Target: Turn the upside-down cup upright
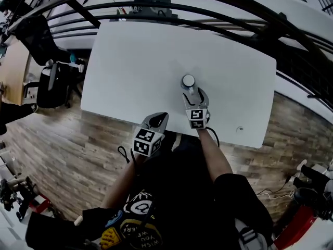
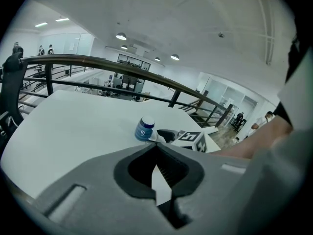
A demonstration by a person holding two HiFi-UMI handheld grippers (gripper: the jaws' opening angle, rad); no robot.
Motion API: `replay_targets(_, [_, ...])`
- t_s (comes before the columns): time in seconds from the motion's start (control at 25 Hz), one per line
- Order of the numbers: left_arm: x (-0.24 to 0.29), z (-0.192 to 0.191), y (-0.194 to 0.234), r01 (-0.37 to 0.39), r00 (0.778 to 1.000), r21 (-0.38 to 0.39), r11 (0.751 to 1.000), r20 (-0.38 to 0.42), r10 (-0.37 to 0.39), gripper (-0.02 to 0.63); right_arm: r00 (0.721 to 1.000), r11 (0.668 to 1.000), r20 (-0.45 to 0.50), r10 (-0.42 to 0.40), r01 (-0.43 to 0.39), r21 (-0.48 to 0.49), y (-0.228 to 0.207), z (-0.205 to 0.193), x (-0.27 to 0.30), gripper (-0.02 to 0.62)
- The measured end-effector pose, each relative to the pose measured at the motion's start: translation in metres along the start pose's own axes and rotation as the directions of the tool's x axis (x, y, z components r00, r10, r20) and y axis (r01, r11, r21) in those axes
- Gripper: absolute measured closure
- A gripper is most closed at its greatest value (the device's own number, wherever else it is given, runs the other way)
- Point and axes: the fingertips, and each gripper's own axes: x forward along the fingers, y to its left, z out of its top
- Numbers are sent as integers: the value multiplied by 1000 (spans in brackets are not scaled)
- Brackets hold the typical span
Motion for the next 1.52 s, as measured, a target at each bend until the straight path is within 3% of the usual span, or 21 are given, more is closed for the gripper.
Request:
replay_targets(0.08, [9, 6, 3, -16, 1000, -11, 1000, -14, 16, 603, 999, 998, -15, 43, -43, -47, -7, 5, 19, 214])
replay_targets(0.16, [19, 12, -3, -33, 999, -26, 999, -13, 32, 603, 998, 995, -21, 56, -58, -78, -20, 11, 27, 178])
replay_targets(0.24, [25, 15, -10, -39, 999, -27, 999, -9, 38, 603, 998, 991, -7, 62, -63, -116, -25, 18, 33, 175])
replay_targets(0.44, [32, 16, -9, -53, 999, -28, 998, -12, 53, 603, 989, 983, -108, 104, -119, -138, -18, 12, 59, 200])
replay_targets(0.6, [39, 25, -14, -74, 997, -30, 997, -4, 74, 603, 978, 959, -104, 179, -197, -203, -15, -2, 45, 218])
replay_targets(0.72, [51, 44, -1, -84, 996, -9, 996, 0, 84, 601, 970, 949, -107, 219, -237, -205, -4, 11, 28, 218])
replay_targets(0.84, [75, 60, -14, -8, 998, 91, 996, -57, 13, 414, 960, 937, -77, 269, -280, -208, 6, 34, 0, 218])
replay_targets(0.92, [91, 55, -29, 81, 988, 265, 961, -149, -42, 280, 943, 913, -68, 325, -331, -239, 18, 46, -22, 218])
replay_targets(0.96, [96, 52, -35, 123, 980, 374, 919, -190, -54, 246, 932, 895, -70, 355, -360, -262, 23, 53, -34, 218])
replay_targets(1.04, [103, 54, -44, 193, 970, 550, 812, -234, -72, 221, 906, 853, -79, 415, -418, -314, 28, 65, -56, 218])
replay_targets(1.12, [105, 63, -55, 265, 959, 623, 736, -253, -131, 216, 879, 808, -93, 468, -468, -357, 31, 71, -69, 218])
replay_targets(1.24, [105, 67, -72, 364, 930, 654, 663, -296, -219, 229, 864, 771, -147, 481, -497, -398, 30, 77, -77, 218])
replay_targets(1.32, [106, 70, -80, 393, 919, 649, 652, -304, -250, 247, 852, 749, -169, 495, -517, -414, 25, 72, -80, 218])
replay_targets(1.52, [96, 81, -90, 451, 892, 537, 713, -244, -380, 250, 792, 721, -142, 593, -602, -343, 27, 72, -96, 212])
